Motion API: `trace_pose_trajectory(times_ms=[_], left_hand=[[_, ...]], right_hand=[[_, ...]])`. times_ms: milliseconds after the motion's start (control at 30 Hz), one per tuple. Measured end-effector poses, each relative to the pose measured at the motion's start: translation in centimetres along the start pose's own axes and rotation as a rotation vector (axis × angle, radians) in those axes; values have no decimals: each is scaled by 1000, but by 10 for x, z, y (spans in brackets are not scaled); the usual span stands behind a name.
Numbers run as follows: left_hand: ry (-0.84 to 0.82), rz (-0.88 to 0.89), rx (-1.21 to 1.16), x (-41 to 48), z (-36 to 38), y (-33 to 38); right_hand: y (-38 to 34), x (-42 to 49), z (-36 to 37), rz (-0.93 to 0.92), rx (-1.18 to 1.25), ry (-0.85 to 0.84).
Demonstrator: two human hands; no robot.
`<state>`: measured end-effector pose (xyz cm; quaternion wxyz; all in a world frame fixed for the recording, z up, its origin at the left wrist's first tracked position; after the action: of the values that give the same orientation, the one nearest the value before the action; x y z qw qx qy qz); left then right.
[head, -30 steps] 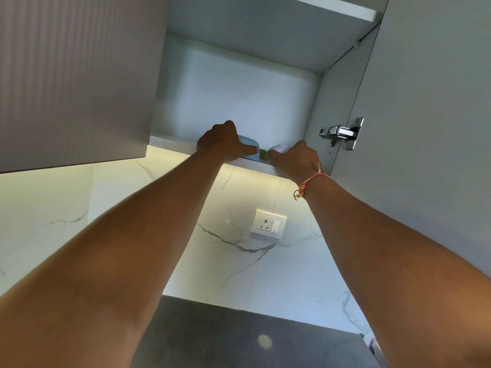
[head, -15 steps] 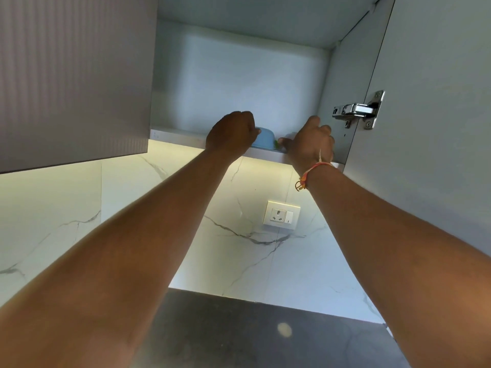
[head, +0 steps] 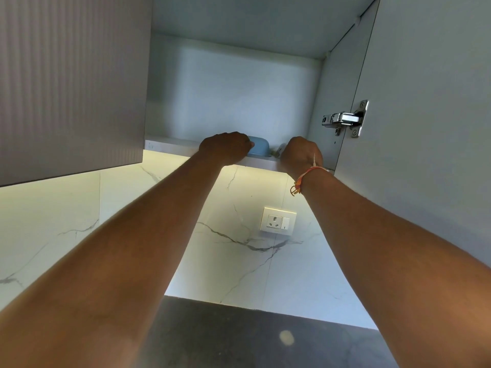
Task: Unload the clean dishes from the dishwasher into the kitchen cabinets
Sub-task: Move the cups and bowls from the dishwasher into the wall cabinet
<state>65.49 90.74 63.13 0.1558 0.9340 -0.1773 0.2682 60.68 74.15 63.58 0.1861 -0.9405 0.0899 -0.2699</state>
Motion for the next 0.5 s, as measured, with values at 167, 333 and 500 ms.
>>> trace_pose_trajectory(times_ms=[167, 333, 500], left_hand=[[238, 38, 129, -19, -5, 2], [520, 131, 323, -74, -5, 22], [586, 232, 445, -156, 13, 49]], right_hand=[[7, -29, -9, -136, 32, 321], [12, -93, 2, -338, -33, 451], [42, -161, 13, -306, -63, 414]])
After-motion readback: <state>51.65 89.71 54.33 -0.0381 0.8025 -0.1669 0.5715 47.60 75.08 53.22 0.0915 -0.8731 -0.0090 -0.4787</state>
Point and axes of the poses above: each hand's wrist, its own x-axis towards the middle knuckle, its own z-axis out of the palm, y = z × x, the point moved 7 cm from there along x, towards the middle knuckle, and after that the axes turned 1 degree about z, right-handed, at the moved point
